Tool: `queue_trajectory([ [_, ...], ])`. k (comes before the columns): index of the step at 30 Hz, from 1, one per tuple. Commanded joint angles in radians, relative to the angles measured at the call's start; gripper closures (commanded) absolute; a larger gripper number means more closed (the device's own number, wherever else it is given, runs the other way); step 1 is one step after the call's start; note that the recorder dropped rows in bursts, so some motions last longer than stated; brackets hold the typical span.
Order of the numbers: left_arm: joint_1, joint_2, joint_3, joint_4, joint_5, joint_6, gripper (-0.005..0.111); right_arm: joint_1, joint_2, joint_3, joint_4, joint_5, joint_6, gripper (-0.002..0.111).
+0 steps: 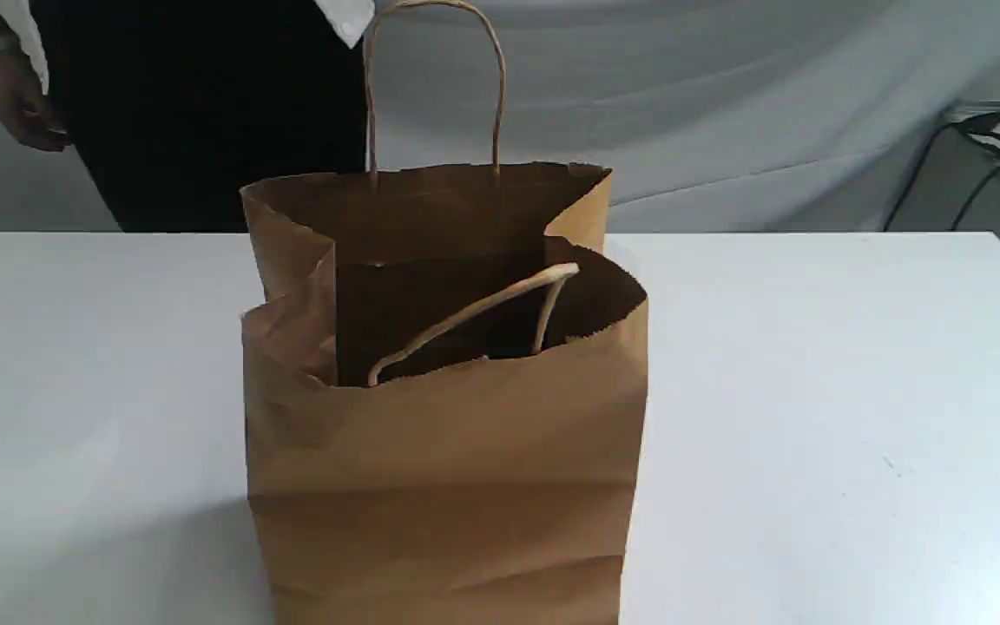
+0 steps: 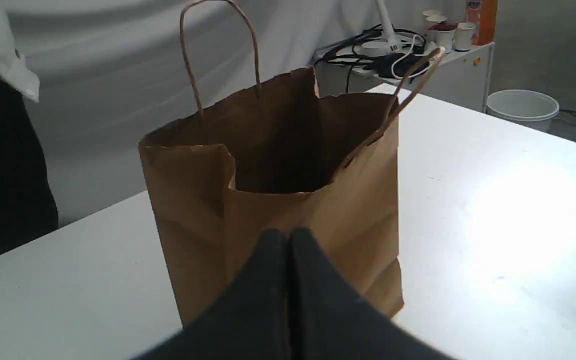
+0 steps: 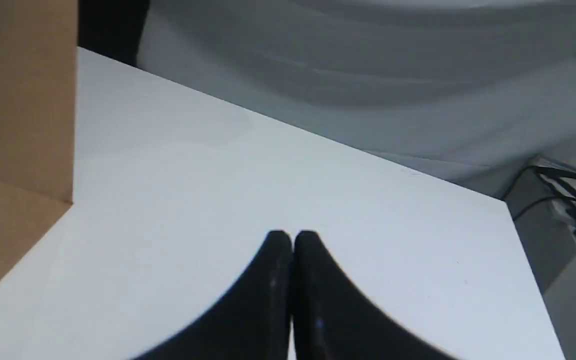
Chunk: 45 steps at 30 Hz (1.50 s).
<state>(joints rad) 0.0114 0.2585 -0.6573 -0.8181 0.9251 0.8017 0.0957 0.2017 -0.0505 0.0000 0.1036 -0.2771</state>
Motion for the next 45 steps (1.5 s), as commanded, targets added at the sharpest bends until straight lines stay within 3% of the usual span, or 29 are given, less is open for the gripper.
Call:
queue_trajectory([
  [1,0.001,0.0,0.005,-0.004,-0.009,-0.009,0.107,-0.043,-0.076,0.046,0.061,-0.014,0.001,0.108],
  [16,0.001,0.0,0.005,-0.004,-0.009,-0.009,0.107,-0.085,-0.202,0.051,0.062,0.226,-0.007,0.108],
  [45,0.001,0.0,0.005,-0.019,-0.009,-0.013,0.107,-0.085,-0.202,0.051,0.062,0.224,-0.007,0.108],
])
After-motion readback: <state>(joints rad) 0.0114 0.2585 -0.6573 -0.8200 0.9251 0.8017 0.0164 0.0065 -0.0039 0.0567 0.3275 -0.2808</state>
